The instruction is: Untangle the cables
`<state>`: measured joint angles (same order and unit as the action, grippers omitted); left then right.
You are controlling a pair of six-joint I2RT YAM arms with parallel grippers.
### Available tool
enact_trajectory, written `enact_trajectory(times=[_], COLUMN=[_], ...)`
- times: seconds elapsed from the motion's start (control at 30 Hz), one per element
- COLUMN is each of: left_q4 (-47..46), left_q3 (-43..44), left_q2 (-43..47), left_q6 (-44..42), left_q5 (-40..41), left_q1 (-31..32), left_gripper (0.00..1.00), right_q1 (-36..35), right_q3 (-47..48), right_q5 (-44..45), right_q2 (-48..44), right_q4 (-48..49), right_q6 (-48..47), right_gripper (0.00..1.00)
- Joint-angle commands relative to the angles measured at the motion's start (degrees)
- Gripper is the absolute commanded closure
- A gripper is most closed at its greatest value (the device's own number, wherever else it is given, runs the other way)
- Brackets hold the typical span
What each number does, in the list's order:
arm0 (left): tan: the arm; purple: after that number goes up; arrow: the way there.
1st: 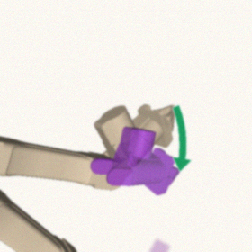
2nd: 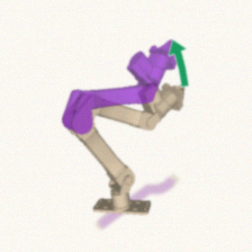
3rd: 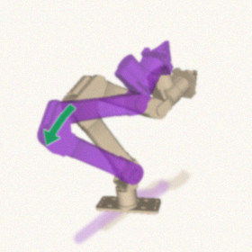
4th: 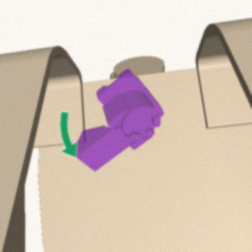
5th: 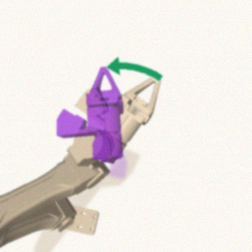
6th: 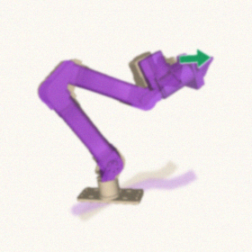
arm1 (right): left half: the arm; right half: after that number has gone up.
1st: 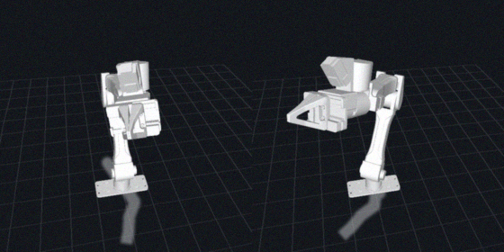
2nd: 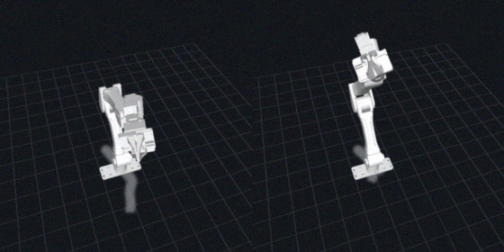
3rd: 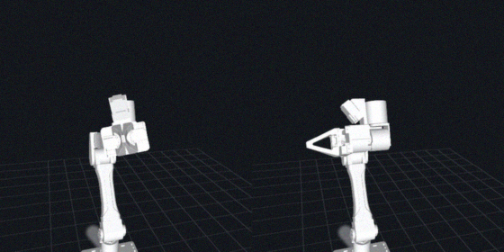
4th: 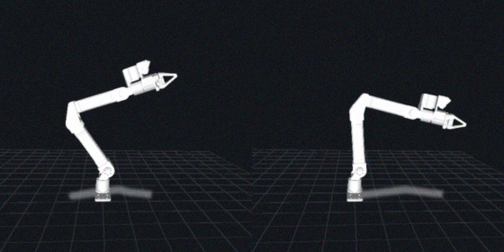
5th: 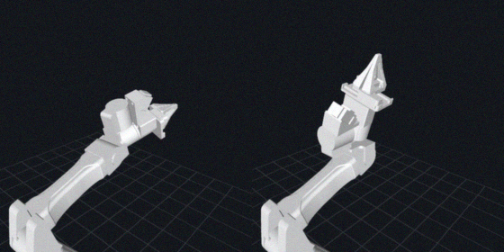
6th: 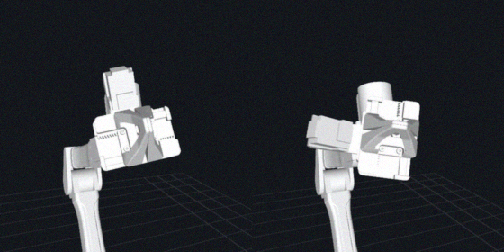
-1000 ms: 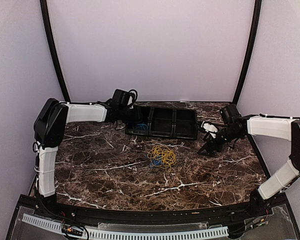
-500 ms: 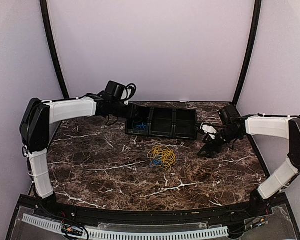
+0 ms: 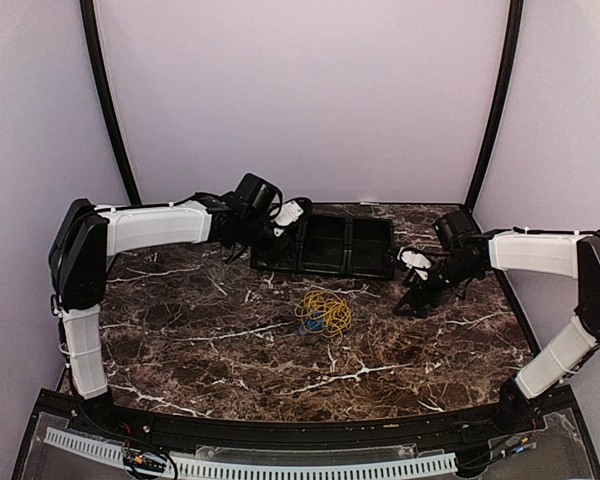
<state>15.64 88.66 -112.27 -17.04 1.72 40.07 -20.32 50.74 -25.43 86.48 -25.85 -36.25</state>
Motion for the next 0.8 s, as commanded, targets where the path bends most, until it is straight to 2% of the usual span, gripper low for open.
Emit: enact_trajectory(times=[0.0, 0.23, 0.37, 0.5, 0.67, 0.77], left_q4=[2.78, 6.65, 5.81, 4.18, 2.73, 4.47], left_q3=[4.64, 9.75, 9.88, 10.18, 12.84, 18.29], left_q2=[-3.46, -7.38, -8.31, -9.2, -11.15, -14.95], left_q6=[-8.51, -11.18, -11.39, -11.0, -6.58, -3.08], left_q5=[3.76, 2.76, 3.22, 4.55, 4.44, 3.76], left_q1=[-0.52, -0.52, -0.52, -0.64, -2.9, -4.37], left_gripper=[0.55, 0.69, 0.84, 0.96, 1.0, 1.0], right_q1=[-0.42, -0.43, -0.5, -0.55, -0.6, -0.6], right_q3=[1.2, 1.05, 1.33, 1.3, 1.29, 1.29], right_q5=[0.47, 0.82, 0.78, 0.9, 0.99, 1.06], right_q2=[0.34, 0.43, 0.9, 1.0, 0.97, 1.04], right_q4=[0.16, 0.07, -0.19, -0.3, -0.27, -0.34], right_q6=[-0.58, -0.66, -0.75, -0.84, -0.83, -0.84], right_gripper=[0.06, 0.06, 0.06, 0.06, 0.06, 0.06])
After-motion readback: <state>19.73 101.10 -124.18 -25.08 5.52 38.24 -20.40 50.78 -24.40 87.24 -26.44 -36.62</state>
